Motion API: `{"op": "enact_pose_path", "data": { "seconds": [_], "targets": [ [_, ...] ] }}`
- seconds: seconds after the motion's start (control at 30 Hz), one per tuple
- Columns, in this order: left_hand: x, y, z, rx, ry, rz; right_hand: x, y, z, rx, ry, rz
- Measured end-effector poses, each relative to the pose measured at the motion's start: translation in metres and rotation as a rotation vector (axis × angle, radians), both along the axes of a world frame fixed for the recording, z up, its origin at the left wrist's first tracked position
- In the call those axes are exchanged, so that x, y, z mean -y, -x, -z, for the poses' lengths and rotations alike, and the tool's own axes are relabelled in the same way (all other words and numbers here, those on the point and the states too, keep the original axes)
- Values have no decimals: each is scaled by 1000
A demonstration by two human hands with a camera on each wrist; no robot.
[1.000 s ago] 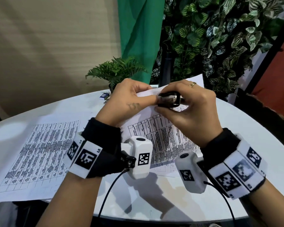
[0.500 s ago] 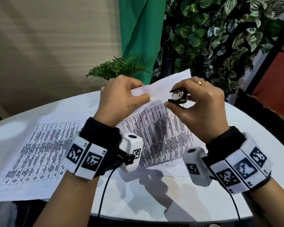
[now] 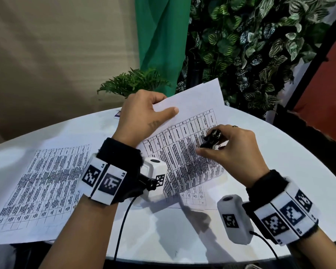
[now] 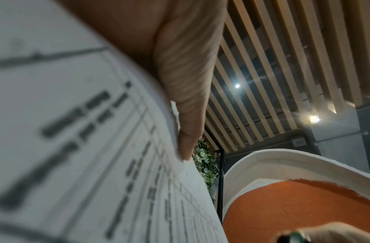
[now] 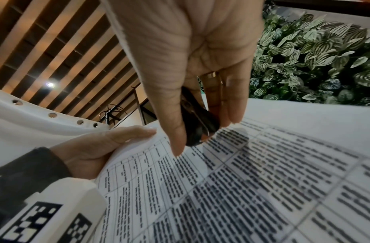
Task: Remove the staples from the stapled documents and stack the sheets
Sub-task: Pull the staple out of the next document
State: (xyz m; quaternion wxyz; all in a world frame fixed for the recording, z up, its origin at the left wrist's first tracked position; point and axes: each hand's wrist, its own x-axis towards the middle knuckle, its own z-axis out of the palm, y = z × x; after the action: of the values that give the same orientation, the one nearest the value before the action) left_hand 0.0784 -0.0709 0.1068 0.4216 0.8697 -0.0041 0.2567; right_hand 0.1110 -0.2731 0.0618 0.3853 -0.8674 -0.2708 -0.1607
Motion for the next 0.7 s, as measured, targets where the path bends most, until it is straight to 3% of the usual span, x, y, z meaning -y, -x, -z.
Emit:
{"op": "enact_pose_path", "data": {
  "seconds": [0.17, 0.23, 0.37, 0.5, 0.7],
  "targets": [
    [-6, -3, -1, -43, 26, 52, 9, -8, 3, -53, 31, -5],
    [-10, -2, -4, -66, 27, 108, 17, -17, -1, -108, -42, -19],
    [-17, 0, -9, -88, 62, 180, 30, -39, -10, -513, -392, -227],
    [-19, 0, -10, -73, 72, 230, 31, -48, -12, -836, -433, -441],
    [-17, -1, -9, -8, 69, 231, 23, -44, -15, -771, -381, -464]
  ]
}}
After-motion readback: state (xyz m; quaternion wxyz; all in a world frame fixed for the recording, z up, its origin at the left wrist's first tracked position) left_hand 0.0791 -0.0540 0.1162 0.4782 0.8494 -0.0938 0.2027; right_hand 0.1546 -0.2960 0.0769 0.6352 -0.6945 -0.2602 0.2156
